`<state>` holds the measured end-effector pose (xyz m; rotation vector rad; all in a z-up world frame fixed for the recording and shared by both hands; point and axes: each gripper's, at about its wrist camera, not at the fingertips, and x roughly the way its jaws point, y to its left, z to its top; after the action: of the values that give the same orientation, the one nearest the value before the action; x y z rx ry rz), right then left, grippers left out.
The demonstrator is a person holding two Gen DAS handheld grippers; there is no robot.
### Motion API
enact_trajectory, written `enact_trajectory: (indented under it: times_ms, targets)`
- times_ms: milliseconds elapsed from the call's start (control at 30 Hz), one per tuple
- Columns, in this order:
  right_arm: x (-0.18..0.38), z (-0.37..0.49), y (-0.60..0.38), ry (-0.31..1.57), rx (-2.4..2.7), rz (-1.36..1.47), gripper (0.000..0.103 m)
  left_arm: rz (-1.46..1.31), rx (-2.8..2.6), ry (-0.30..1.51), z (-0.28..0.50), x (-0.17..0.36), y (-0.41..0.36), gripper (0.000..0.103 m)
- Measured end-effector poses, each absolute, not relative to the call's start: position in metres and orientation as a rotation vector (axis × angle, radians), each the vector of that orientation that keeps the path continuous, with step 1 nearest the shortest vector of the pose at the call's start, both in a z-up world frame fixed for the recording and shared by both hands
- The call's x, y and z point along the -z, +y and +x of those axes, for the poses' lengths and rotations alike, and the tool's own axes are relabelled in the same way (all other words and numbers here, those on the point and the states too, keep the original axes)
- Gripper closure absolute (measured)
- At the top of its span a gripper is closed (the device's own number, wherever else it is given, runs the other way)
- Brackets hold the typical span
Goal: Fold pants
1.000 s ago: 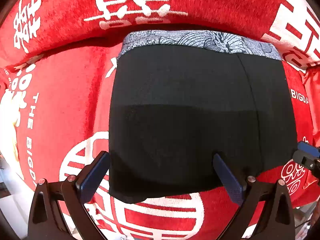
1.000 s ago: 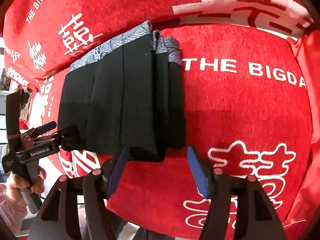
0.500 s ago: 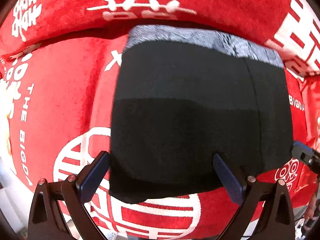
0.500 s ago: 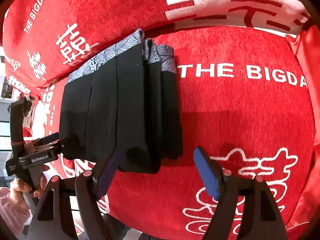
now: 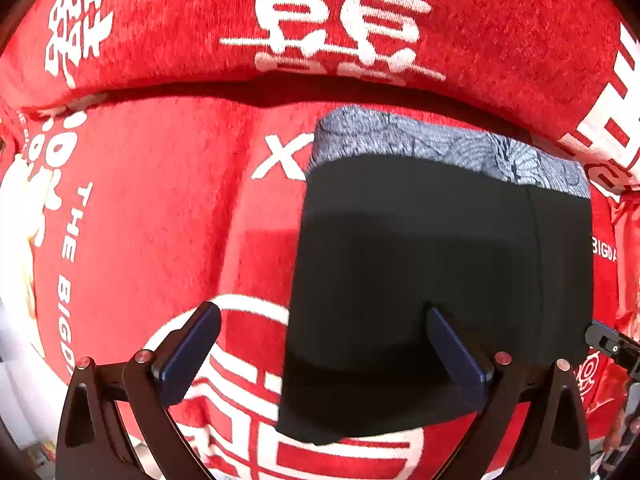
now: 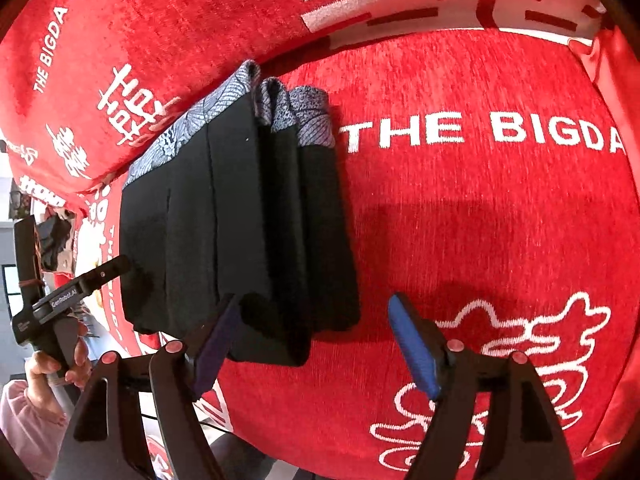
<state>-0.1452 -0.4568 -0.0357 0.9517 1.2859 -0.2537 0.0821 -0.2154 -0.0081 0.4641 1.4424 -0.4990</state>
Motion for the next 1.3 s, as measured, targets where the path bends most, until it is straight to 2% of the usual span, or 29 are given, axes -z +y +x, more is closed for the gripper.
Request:
enact_trajectory:
  times_ms: [500,567,1000,1300]
  targets:
    - [0.05,-0.111,-0.472,1.286,0.108,0.961,0.021,0.435,0.582,1.431,0.12,0.016,-0.216,0.0]
    - [0.053,-0.106,-0.473,1.285,0.076,0.968,0.017,0.418,0.605,1.433,0.121,0.017,-0.217,0.0]
    - [0.075,-0.105,-0.486,1.272,0.006,1.084,0.015,0.262,0.777,1.571,0.138,0.05,-0.205,0.0]
    - [0.089,-0.089,-0.483,1.264,-0.136,1.081,0.015,0.236,0.945,1.639,0.134,0.076,-0.229,0.0]
